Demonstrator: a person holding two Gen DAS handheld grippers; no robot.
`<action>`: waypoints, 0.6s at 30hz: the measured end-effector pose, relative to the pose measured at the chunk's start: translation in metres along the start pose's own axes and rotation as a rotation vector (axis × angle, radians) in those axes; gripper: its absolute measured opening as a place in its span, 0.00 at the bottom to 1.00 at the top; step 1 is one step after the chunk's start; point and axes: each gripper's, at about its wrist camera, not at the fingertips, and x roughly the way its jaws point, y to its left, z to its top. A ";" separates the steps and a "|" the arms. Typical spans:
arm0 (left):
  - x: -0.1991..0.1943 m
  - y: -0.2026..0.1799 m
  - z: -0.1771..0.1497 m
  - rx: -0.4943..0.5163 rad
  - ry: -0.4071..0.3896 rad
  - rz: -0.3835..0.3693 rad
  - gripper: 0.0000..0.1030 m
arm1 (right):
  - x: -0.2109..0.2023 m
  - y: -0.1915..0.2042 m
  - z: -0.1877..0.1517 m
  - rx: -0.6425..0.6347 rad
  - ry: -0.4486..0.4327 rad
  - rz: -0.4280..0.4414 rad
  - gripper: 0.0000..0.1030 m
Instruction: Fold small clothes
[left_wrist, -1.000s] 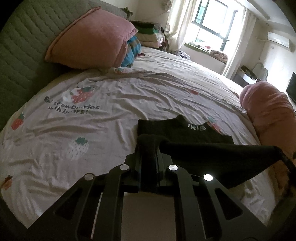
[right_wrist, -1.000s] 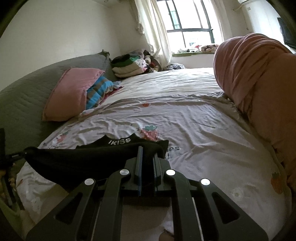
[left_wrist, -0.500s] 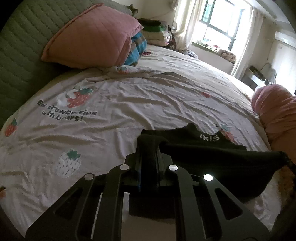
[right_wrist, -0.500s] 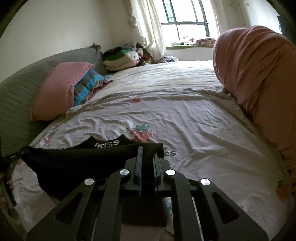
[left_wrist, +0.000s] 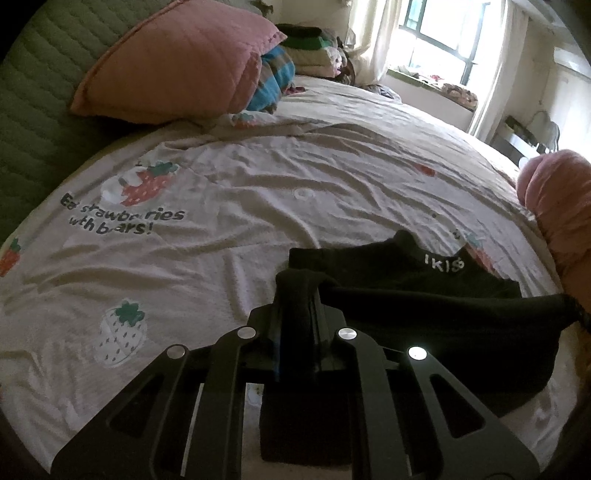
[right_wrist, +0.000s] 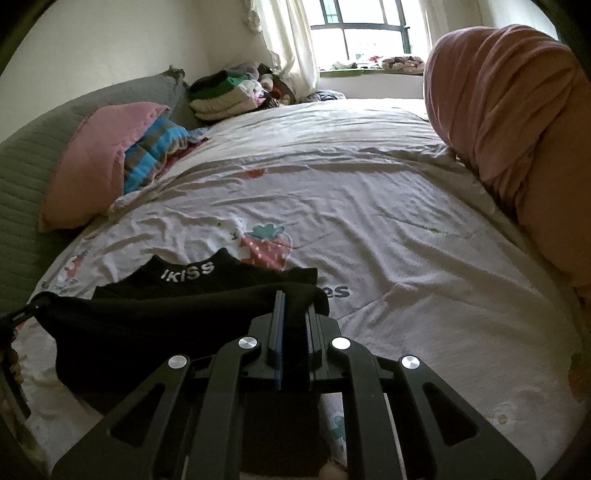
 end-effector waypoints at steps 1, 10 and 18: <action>0.000 -0.001 -0.001 0.001 0.003 -0.003 0.06 | 0.004 0.000 -0.001 0.004 0.006 -0.004 0.08; 0.003 -0.001 -0.002 0.011 0.020 -0.004 0.22 | 0.020 -0.005 -0.011 0.025 0.028 -0.065 0.18; -0.017 -0.007 -0.003 0.052 -0.041 0.014 0.35 | 0.007 -0.005 -0.023 0.002 0.014 -0.060 0.30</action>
